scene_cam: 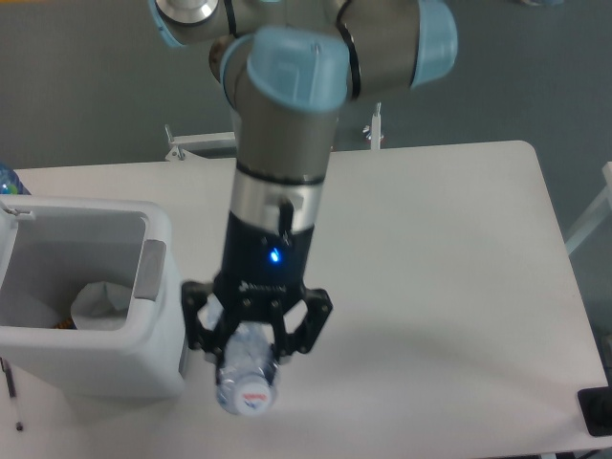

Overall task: Place the trash in the trash can
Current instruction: 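Lift the bottle and carry it over the trash bin, then open the gripper to release the bottle into the bin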

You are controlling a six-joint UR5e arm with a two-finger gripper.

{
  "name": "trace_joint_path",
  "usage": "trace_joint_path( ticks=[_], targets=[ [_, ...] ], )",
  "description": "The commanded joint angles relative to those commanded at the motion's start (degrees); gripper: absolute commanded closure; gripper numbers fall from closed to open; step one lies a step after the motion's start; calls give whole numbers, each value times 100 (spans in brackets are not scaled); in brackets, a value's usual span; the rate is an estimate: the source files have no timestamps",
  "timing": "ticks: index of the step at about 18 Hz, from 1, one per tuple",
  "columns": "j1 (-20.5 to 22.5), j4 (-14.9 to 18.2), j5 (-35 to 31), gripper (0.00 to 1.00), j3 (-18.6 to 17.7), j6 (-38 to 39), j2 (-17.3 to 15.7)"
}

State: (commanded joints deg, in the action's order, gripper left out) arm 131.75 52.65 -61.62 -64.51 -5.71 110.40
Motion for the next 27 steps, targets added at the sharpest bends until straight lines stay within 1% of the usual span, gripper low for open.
trace_joint_path(
  ticks=[3,6,8,10,12,14,17,19,21,23,25,27],
  targets=[
    [0,-194,352,51,0,0,-194],
    [-70,-203,511,51,-35,0,-352],
    [-219,-203,511,51,-79,18,-413],
    [-438,-203,502,51,-123,18,-414],
    [-562,-220,502,51,-202,0,-422],
    [-694,-273,502,51,-368,-26,-475],
    [-896,-729,502,50,-772,-185,-563],
    [-923,-862,502,50,-1010,-185,-616],
    [-923,-1002,502,48,-1159,-211,-616],
    [-923,-1047,476,47,-1265,-237,-607],
    [-923,-1047,458,41,-1370,-438,-607],
    [-923,-1047,458,28,-1485,-649,-607]
  ],
)
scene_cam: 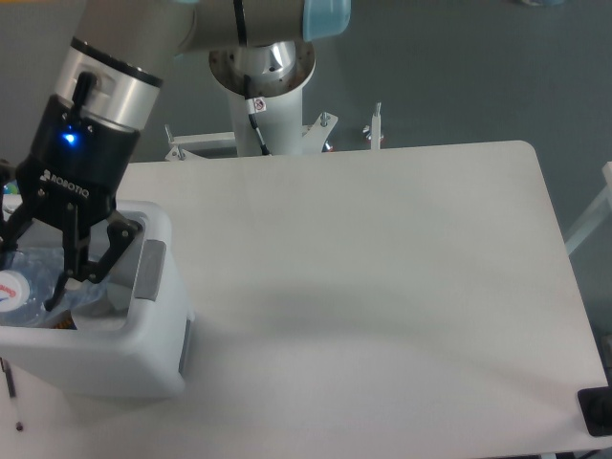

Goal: Place the trash in the trash can

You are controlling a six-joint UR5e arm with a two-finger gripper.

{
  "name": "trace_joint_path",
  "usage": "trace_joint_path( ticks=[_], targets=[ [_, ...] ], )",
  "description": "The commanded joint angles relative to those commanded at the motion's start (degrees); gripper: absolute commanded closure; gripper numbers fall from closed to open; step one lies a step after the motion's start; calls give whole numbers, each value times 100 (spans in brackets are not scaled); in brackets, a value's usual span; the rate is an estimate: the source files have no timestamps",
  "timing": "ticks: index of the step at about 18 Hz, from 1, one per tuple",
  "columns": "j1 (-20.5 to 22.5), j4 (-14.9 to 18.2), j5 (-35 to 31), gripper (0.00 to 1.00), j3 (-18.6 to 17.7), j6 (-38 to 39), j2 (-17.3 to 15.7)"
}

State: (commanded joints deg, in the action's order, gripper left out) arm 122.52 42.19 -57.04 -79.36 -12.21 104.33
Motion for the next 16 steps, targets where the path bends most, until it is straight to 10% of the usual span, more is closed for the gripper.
trace_joint_path(
  ticks=[16],
  targets=[
    [623,-44,-18,17,-10,-45,193]
  ],
)
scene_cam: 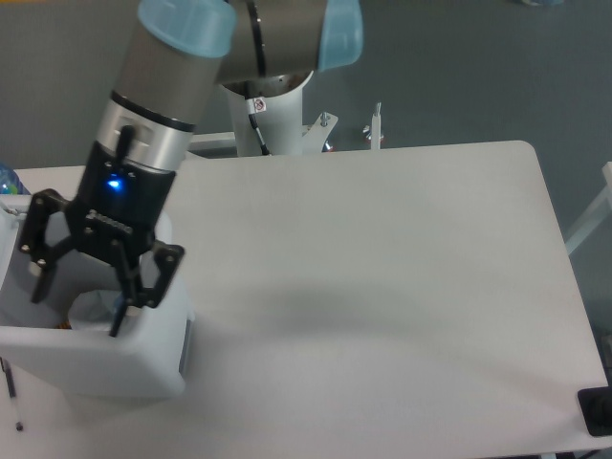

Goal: Place the trash in the trash can

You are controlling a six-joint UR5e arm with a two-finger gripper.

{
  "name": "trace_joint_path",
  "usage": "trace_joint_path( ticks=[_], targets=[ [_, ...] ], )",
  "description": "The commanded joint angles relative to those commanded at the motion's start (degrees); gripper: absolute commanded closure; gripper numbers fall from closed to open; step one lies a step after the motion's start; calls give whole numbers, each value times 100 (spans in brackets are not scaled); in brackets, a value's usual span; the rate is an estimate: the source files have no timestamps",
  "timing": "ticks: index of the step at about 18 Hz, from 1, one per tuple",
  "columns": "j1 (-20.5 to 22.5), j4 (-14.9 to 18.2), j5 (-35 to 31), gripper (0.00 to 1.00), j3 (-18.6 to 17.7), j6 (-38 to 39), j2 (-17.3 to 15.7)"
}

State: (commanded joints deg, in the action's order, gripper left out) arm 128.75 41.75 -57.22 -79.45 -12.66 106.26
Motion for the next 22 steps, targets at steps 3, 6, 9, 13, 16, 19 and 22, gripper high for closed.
trace_joint_path(
  ticks=[3,6,9,13,16,19,22],
  targets=[
    [343,9,9,17,-9,0,62],
    [677,9,9,17,-105,-9,158],
    [1020,35,-26,10,-114,-18,342],
    [1477,79,-35,8,-123,-26,483],
    [1688,166,-52,5,-105,-26,641],
    [1873,333,-254,0,-88,-253,756],
    [2145,693,-395,0,-88,-877,800]
  ],
)
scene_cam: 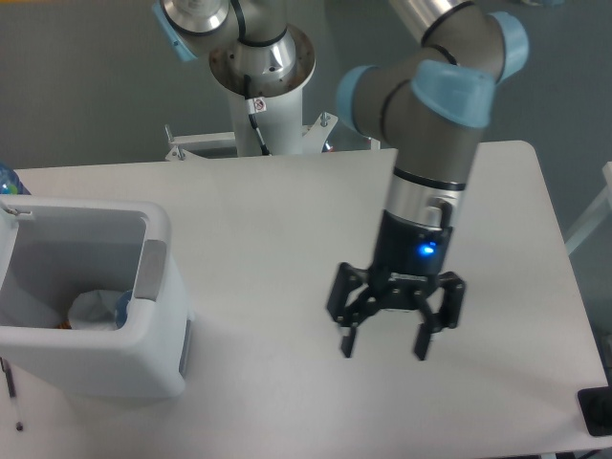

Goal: Place the trash in the trash can

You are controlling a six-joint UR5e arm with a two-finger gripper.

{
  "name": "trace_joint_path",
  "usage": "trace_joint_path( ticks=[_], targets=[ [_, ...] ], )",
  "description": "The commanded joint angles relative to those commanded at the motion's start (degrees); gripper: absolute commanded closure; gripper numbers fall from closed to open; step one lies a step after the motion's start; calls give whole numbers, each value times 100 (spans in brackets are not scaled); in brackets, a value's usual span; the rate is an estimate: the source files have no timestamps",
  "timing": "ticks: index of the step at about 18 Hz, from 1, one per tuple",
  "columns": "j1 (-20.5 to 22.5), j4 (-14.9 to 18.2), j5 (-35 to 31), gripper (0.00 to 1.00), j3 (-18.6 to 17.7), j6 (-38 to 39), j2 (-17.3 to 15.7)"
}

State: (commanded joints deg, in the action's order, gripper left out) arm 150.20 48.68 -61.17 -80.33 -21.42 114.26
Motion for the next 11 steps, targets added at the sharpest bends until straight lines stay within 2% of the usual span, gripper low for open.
trace_joint_path(
  ticks=[6,11],
  targets=[
    [387,932,-44,0,70,-1564,44],
    [423,1608,-957,0,202,-2707,62]
  ],
)
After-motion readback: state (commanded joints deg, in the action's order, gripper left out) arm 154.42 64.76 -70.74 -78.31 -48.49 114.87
